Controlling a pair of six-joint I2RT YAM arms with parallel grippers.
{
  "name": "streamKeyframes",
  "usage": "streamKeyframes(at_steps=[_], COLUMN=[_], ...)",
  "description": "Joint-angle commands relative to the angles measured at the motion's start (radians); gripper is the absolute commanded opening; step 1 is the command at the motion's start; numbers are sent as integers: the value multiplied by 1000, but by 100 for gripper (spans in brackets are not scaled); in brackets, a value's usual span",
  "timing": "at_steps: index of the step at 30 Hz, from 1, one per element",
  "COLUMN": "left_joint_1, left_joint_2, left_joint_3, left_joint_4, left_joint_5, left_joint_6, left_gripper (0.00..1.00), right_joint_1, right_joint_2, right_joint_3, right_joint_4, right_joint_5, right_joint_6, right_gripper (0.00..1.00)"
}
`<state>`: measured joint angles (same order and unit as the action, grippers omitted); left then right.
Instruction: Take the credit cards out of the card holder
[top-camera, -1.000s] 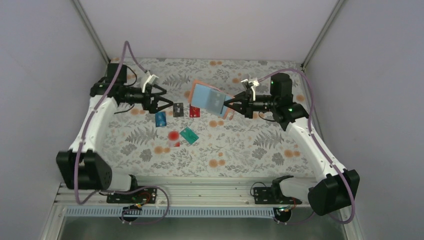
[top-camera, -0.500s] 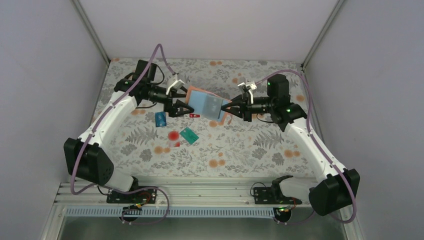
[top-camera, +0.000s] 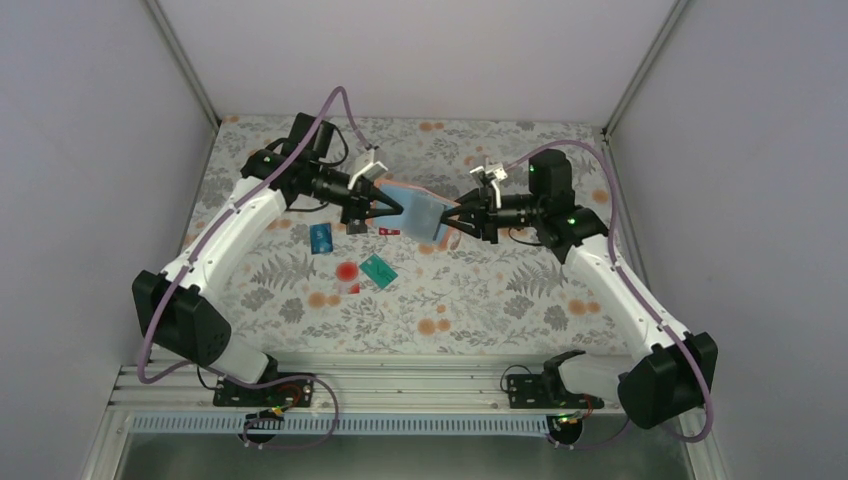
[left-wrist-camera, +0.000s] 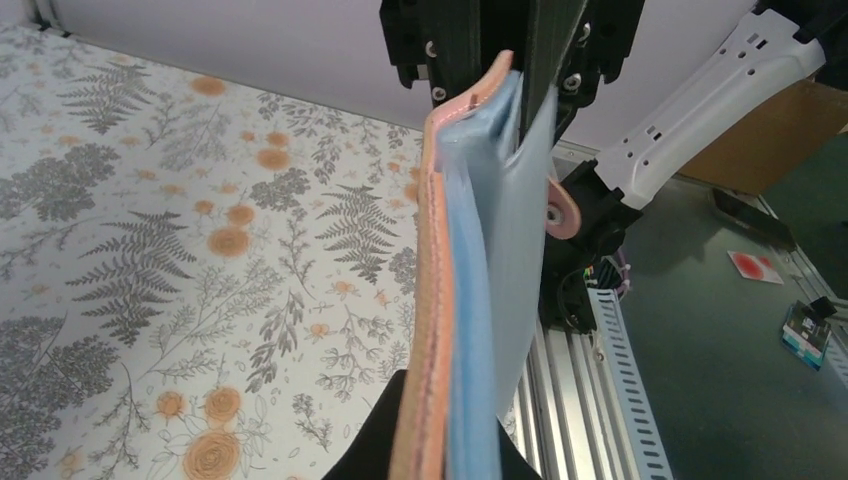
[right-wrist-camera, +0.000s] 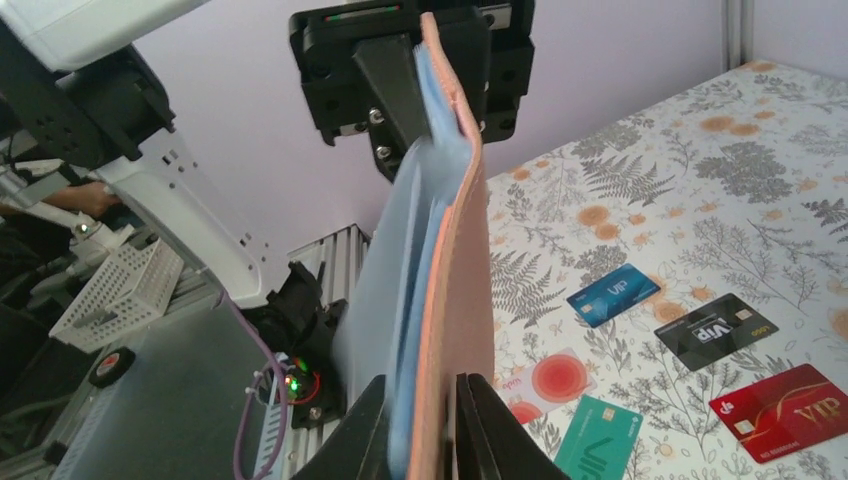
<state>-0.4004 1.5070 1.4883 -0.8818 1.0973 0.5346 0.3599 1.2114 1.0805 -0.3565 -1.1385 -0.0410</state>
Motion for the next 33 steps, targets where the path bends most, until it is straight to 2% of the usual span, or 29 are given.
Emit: streamKeyframes(at_steps=[1,7,11,13,15,18,20,21,22,23,24,25,28,33], left_joint_1=[-19,-23,-24,-24,-24,-23,-23,-23,-23,-24,-26,-32,-75,-129], left_joint_2=[-9,-20,-12,-2,4,-5,-11,-13,-15,-15,-15,-12,8,23], left_joint_3=[39,38,35,36,41,34,32,30,29,29,30,31,60,57], left_joint_4=[-2,-3,39,52,48,48,56,69,84,99,119,139,149,170], left_joint_5=[33,67,35,15,18,19,2,-17,-52,-93,-137,-193,-362,-574], left_joint_6=[-12,-19,-71,-89,-90,-84,-87,-101,-119,-134,-167,-194,-224,-237], left_gripper=[2,2,2,2,2,2,2,7,27,57,95,99,100,100], right_joint_1=[43,89,121,155,177,182,184,186,188,193,200,209,236,280], right_joint_2=[-5,-22,2,30,42,39,41,45,50,60,71,85,132,151], right_joint_3=[-50,-81,-90,-70,-58,-58,-57,-53,-48,-42,-30,-17,37,75], right_joint_4=[171,285,355,356,360,365,367,366,366,363,355,336,268,256], right_joint_5=[90,230,221,226,260,328,350,362,375,403,447,505,658,810], right_joint_6=[117,183,239,248,256,281,304,321,343,372,408,447,524,592], right_gripper=[18,17,31,34,28,12,5,4,4,4,4,4,4,4])
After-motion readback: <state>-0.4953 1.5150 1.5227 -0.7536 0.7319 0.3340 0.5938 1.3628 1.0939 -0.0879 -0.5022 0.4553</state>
